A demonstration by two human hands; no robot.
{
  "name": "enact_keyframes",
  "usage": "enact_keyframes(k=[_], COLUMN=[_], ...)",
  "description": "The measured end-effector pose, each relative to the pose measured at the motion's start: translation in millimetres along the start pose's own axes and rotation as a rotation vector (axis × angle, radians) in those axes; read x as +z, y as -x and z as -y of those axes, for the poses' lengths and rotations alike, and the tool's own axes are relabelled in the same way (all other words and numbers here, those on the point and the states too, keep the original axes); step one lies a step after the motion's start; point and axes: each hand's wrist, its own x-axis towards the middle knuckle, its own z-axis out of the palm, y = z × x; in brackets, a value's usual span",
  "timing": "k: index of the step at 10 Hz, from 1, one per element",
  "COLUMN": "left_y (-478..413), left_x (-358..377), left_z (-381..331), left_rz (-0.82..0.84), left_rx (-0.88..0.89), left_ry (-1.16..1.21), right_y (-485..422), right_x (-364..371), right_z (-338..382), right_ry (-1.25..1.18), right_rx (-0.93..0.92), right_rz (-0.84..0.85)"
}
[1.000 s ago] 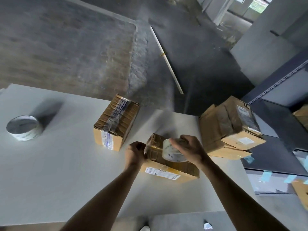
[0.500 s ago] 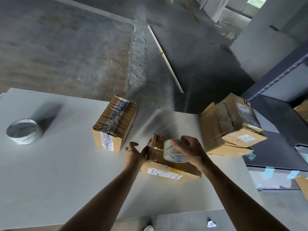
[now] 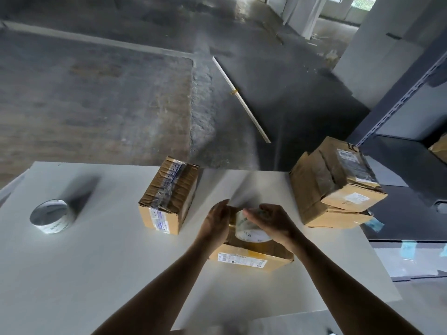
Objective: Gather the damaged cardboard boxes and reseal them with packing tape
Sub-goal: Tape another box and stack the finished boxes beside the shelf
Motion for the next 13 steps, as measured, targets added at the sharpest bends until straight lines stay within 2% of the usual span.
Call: enact_keyframes(k=[1, 3, 5, 6, 8, 9, 10, 11, 12, 13], left_y=[-12, -28, -33, -32, -31, -31, -31, -32, -29, -20], left_x=[6, 15, 18, 19, 20, 19, 19, 21, 22, 21], left_z=[-4, 2, 12, 9, 5, 4, 7, 11, 5, -4], left_rz=[-0.019, 0.014, -0.036, -0.025, -0.044, -0.054, -0.086, -0.097, -0.085, -0.066], left_rx=[-0.043, 0.001, -0.031, -0.032, -0.118, -0.060, 0.078, 0.177, 0.146, 0.039], left_ry=[-0.104, -0.533, -0.528, -0.533, -0.489, -0.652, -0.633, -0.706, -0.755, -0.666], right_y=[1, 5, -2, -10, -6, 3, 12, 19, 27, 35], right_x=[-1, -6, 3, 4, -29, -52, -77, -98, -115, -123], right_z=[1, 0, -1, -3, -15, -28, -38, -45, -58, -70], right_ry=[-0.037, -0.139, -0.369, -0.373, -0.261, -0.135, 0.021, 0.184, 0.266, 0.301], right_rx=[0.006, 0.057, 0.225, 0.240, 0.128, 0.063, -0.011, -0.028, 0.036, 0.101], right_rz=[0.025, 0.042, 0.007, -0.034, -0.021, -0.006, -0.025, -0.078, -0.119, -0.148])
